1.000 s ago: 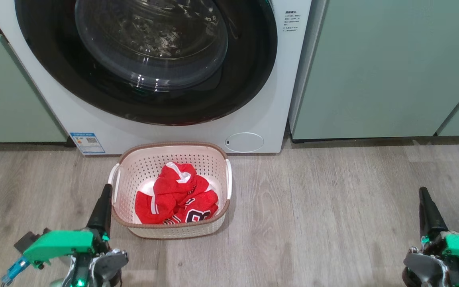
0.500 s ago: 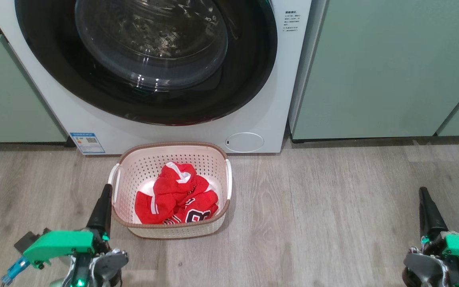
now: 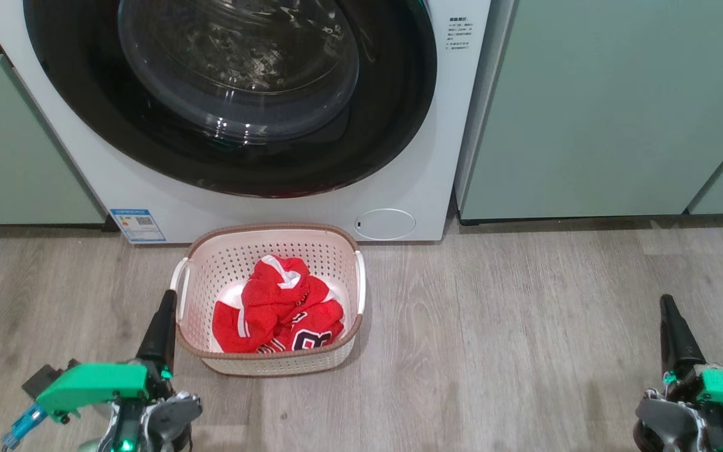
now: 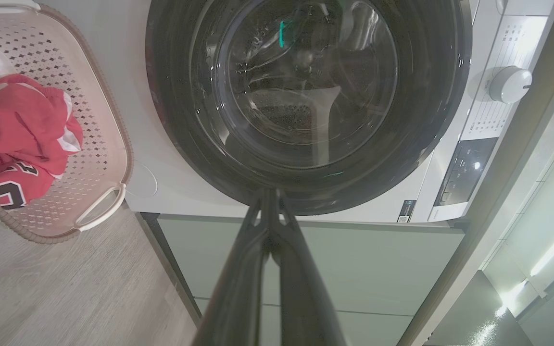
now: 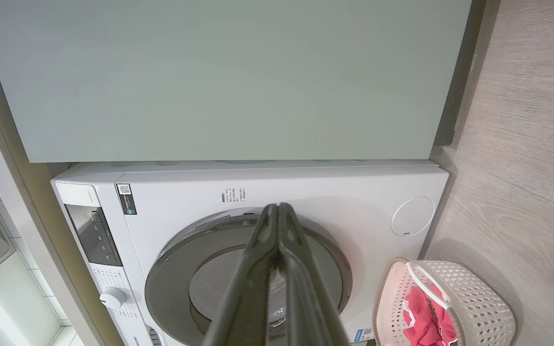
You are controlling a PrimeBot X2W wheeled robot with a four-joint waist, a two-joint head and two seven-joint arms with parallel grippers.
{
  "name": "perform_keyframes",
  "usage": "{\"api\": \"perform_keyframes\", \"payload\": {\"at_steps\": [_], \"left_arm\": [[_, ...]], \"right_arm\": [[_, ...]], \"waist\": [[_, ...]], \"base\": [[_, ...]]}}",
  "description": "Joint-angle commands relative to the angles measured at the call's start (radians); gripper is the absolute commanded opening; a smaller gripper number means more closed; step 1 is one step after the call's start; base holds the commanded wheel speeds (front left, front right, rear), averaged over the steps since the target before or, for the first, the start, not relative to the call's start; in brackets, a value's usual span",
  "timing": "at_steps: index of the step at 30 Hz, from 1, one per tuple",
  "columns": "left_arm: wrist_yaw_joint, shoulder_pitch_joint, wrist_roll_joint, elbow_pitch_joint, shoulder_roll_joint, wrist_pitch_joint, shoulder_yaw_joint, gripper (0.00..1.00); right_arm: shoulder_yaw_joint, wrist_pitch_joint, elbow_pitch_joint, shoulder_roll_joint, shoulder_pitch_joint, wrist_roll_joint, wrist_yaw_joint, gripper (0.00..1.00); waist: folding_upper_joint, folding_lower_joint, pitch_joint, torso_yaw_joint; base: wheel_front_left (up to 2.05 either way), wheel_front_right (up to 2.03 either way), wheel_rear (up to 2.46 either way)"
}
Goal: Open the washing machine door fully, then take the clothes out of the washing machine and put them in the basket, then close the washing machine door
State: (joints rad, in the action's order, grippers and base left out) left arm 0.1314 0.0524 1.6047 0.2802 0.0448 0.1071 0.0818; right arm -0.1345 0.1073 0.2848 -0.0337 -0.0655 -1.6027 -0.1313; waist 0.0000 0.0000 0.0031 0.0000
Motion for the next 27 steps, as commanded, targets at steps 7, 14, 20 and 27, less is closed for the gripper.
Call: {"api": "perform_keyframes", "payload": {"at_steps": [7,14,20,27], "left_arm": [[-0.001,0.056,0.004,-0.035,0.005,0.006,0.032,0.0],[-0.001,0.056,0.004,-0.035,0.005,0.006,0.032,0.0],[-0.001,0.056,0.004,-0.035,0.005,0.006,0.032,0.0],[-0.001,0.056,0.004,-0.035,0.005,0.006,0.032,0.0]], "right_arm": [[0.021,0.006,-0.04,-0.017,-0.042,-0.006,0.001,0.0],[0.021,0.006,-0.04,-0.017,-0.042,-0.006,0.001,0.0],[0.021,0.006,-0.04,-0.017,-0.042,-0.006,0.001,0.0],[0.021,0.006,-0.04,-0.017,-0.042,-0.006,0.001,0.0]], "waist": [[0.0,0.0,0.0,0.0],[0.0,0.0,0.0,0.0],[0.0,0.0,0.0,0.0],[0.0,0.0,0.0,0.0]], "base": [[0.0,0.0,0.0],[0.0,0.0,0.0],[0.0,0.0,0.0],[0.0,0.0,0.0]]}}
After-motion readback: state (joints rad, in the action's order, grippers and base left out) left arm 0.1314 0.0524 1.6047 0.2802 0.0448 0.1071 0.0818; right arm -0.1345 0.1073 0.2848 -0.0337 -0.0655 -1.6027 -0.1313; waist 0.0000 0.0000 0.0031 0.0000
